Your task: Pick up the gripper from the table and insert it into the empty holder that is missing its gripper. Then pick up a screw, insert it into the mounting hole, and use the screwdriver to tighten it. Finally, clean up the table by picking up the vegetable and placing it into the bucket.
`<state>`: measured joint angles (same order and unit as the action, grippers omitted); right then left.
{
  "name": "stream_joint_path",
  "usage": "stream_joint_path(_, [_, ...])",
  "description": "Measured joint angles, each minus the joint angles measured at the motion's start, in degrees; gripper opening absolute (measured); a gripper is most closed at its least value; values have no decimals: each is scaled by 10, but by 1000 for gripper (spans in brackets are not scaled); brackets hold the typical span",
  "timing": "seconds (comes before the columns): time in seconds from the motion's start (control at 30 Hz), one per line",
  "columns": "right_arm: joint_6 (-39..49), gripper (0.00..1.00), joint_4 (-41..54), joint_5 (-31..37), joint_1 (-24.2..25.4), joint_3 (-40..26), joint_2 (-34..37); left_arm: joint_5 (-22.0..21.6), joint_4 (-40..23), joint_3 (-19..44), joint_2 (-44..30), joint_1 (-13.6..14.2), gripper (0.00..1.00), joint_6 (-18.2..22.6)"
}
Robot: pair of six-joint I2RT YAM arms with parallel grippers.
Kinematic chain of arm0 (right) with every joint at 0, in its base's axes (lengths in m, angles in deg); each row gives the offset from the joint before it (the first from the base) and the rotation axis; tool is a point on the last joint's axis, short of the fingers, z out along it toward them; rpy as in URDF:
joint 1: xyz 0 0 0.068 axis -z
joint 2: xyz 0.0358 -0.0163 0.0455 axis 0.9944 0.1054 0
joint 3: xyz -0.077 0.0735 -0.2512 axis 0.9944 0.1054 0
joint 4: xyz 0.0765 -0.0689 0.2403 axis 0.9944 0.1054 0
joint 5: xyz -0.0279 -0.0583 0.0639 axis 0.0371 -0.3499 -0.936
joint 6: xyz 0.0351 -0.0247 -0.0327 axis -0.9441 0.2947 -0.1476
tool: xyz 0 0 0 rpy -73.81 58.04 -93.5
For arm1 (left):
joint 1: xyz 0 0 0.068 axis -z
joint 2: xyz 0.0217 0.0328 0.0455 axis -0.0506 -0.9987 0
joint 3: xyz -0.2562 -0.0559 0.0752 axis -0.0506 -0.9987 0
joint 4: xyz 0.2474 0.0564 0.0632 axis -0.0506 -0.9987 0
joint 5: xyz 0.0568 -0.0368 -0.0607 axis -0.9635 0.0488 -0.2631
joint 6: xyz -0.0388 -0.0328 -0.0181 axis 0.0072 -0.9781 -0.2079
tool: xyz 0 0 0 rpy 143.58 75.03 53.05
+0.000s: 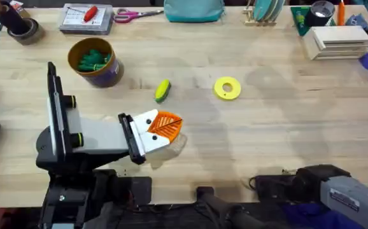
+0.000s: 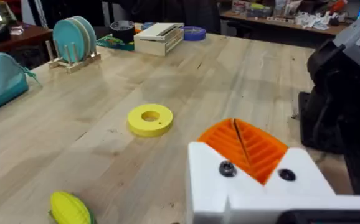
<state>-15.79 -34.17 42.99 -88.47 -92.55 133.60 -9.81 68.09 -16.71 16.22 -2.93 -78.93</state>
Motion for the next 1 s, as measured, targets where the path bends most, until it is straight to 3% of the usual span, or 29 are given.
stream_joint_path(0.13, [-6, 26, -30, -32, -30, 0, 14, 0, 0, 0, 0, 0, 8, 0])
stream_joint_path(0.47, [-66, 26, -230, -161, -134, 0, 143, 0, 0, 0, 0, 0, 8, 0])
stream_joint_path(0.77, [-90, 26, -244, -240, -217, 0, 179, 0, 0, 0, 0, 0, 8, 0])
stream_joint_path(1.0, [-97, 26, -248, -317, -224, 0, 178, 0, 0, 0, 0, 0, 8, 0])
